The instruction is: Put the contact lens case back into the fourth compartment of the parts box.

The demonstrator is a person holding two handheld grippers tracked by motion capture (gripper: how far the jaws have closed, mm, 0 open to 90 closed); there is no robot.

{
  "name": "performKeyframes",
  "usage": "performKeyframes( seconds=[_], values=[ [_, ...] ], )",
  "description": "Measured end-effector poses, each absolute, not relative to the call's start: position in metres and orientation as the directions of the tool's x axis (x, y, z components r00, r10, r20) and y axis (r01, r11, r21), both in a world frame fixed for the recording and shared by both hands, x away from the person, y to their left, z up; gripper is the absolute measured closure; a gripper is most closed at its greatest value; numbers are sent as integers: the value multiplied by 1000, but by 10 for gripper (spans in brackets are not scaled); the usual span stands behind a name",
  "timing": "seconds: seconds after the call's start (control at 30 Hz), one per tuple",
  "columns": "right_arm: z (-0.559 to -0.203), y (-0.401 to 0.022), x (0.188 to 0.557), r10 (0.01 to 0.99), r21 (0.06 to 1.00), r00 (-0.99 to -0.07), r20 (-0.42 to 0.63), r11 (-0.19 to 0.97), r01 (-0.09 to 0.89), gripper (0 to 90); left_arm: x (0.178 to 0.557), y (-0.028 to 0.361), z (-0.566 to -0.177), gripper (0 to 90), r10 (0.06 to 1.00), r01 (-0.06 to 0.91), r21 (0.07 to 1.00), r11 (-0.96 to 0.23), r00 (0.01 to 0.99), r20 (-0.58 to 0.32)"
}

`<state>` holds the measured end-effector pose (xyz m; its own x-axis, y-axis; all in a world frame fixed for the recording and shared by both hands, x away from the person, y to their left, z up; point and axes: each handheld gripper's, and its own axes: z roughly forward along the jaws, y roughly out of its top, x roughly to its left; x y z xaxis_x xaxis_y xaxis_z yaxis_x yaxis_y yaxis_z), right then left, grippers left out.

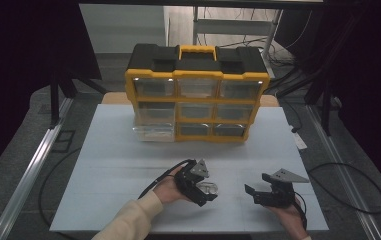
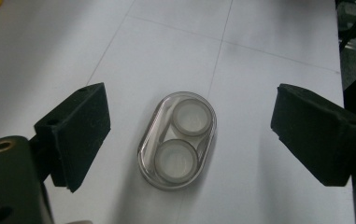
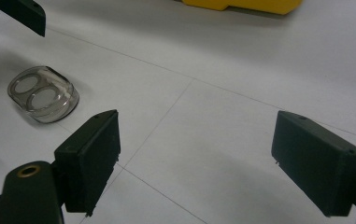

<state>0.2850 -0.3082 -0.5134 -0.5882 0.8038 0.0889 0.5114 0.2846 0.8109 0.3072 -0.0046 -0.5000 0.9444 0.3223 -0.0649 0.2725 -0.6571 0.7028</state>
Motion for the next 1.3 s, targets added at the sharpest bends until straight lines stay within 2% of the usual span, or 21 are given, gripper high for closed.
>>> performKeyframes(
  seconds=[0.83, 1.13, 1.3],
  values=[
    [-514, -308, 285, 802, 805, -593, 75, 302, 511, 166, 320, -19, -521, 126, 304, 279, 619, -734, 950, -68],
    [-514, -308, 285, 802, 804, -593, 72, 305, 510, 166, 319, -24, -526, 226, 291, 251, 595, -763, 956, -31],
    [-514, -308, 285, 802, 803, -594, 68, 309, 510, 166, 319, -21, -524, 377, 282, 236, 603, -762, 959, -19]
  ],
)
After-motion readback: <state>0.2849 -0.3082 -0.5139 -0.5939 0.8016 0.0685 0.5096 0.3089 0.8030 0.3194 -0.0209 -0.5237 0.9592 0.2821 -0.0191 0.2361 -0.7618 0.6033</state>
